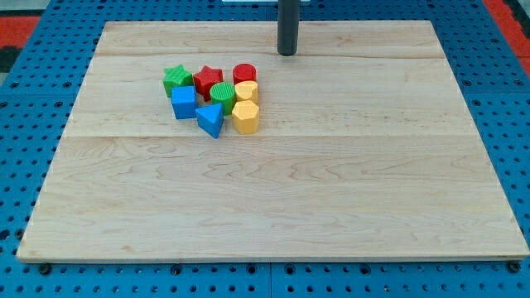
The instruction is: Slide your arm closer to the green star
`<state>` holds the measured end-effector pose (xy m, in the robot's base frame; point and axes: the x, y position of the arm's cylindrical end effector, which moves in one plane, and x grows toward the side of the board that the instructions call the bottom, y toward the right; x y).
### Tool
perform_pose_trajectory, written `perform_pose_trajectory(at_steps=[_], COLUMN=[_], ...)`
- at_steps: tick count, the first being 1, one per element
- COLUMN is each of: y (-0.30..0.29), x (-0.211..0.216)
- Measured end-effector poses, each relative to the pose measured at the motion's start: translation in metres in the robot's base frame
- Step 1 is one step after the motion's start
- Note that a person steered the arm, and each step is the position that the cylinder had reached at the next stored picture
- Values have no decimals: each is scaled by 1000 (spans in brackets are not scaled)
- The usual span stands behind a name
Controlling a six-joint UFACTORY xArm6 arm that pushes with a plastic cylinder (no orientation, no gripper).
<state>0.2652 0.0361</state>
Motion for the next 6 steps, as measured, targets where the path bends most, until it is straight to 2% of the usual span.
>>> perform_pose_trajectory(at_steps=[2, 3, 5, 6], y=[6, -21, -141, -169], x=[0, 1, 12, 37])
